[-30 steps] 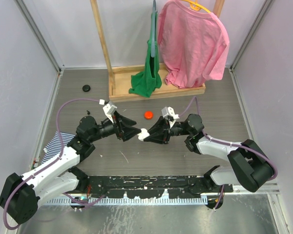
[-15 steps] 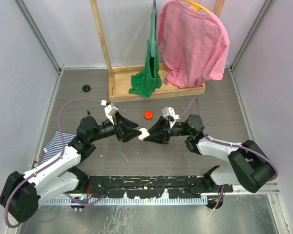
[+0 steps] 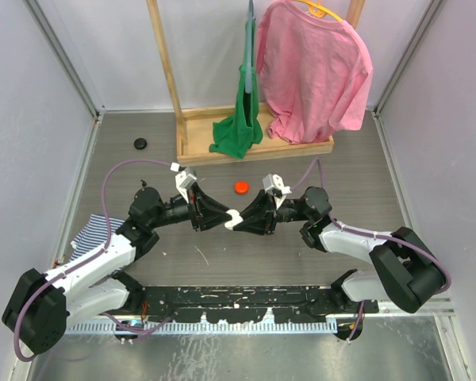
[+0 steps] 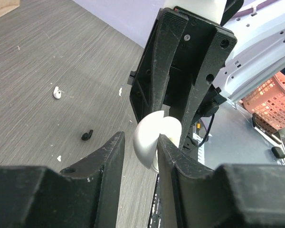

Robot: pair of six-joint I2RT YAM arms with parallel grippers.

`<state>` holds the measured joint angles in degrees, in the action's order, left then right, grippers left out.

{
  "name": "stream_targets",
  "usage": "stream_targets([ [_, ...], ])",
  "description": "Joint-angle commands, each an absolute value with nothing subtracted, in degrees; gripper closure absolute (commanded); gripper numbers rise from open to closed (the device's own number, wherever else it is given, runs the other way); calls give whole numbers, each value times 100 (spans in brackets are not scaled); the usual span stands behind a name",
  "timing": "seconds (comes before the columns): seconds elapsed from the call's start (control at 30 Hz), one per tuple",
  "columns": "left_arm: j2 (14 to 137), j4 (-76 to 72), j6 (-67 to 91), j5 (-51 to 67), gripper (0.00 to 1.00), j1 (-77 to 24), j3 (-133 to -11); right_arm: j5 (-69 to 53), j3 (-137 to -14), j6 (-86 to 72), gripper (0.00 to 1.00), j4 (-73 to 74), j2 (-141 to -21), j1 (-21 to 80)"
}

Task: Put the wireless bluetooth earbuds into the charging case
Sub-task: Open the charging case.

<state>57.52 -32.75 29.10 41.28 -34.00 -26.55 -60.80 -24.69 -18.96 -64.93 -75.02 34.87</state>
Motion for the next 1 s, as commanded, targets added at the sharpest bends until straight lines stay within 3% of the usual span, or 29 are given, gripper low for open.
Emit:
stream_targets([
  [0.0,5721,-3655,2838,4296,67,-3374,-2753,-6196,-2561,-1914,74,-6828,-7471,3543],
  [0.5,5420,-2872,2162,4190,82,-3388,-2855,-6027,-2781,-838,44,-4918,-6934,3543],
  [0.67,5276,-2207,1710,4020,83,-3571,-3035,-5976,-2961,-201,40,-3925,-6788,3536],
  [0.97,5324,-1468,1238,3763,85,-3831,-3306,-5987,-3108,344,42,-3184,-6894,3585],
])
